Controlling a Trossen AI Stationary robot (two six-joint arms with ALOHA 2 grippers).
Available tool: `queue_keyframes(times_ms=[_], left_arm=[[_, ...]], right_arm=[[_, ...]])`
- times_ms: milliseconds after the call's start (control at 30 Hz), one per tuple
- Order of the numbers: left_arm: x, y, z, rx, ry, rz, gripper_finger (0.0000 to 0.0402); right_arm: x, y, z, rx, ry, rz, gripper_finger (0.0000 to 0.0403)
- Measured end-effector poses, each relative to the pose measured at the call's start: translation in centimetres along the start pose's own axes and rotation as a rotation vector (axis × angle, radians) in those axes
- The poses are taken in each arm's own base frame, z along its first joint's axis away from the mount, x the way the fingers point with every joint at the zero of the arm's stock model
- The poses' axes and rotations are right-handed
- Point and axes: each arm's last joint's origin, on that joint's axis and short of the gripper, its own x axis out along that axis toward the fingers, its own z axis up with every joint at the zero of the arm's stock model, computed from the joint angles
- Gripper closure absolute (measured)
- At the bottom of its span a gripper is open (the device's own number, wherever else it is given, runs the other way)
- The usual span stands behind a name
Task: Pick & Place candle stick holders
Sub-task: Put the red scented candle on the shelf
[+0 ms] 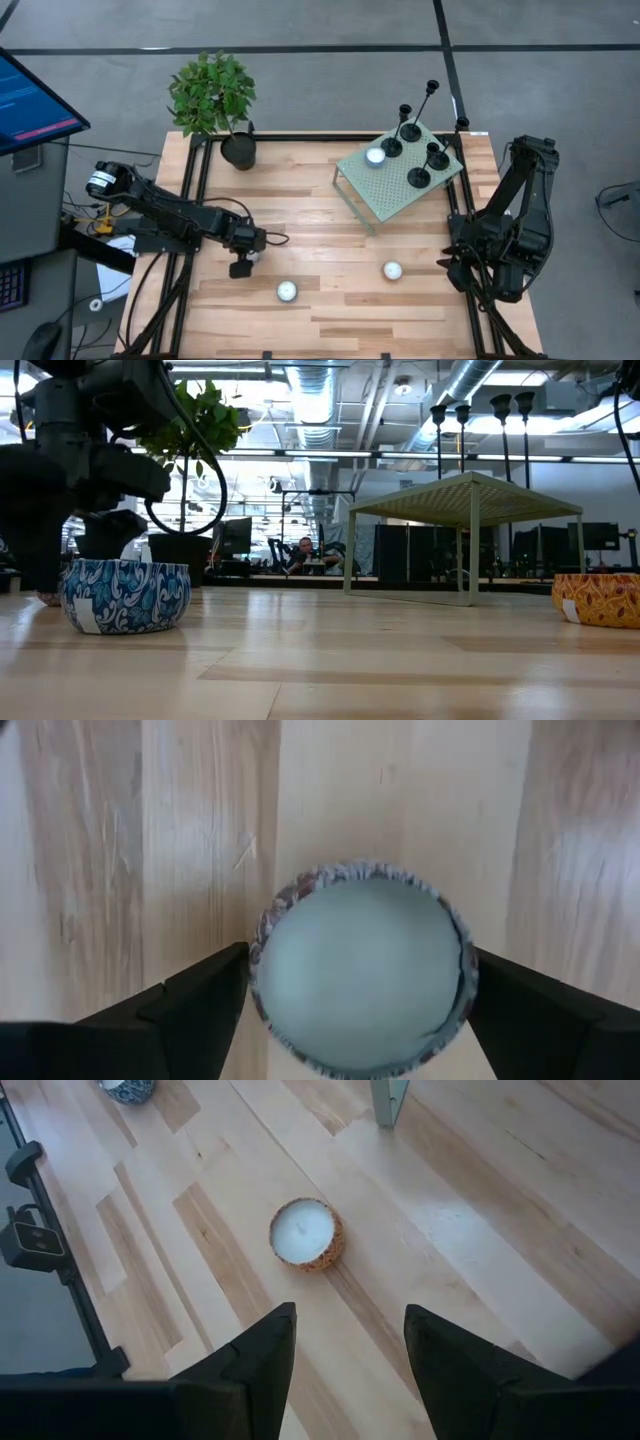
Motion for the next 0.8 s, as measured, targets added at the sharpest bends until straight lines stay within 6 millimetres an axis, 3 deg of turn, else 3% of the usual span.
queue_keyframes(times_ms=[300,500,800], left_arm=[[0.5,0.1,0.1,-0.029,-0.068,0.028,0.0093],[0.4,0.1,0.2,-0.078,-0.08,0.032,0.0093],[-2.0,-0.1,3.4,-0.104,-0.22,0.09,0.0093]], right_arm=[[0.0,0.1,0.0,0.004,0.002,0.005,0.0223],[0.0,0.1,0.0,0.004,0.002,0.005,0.0223],[0.0,0.0,0.0,0.002,0.001,0.002,0.0223]])
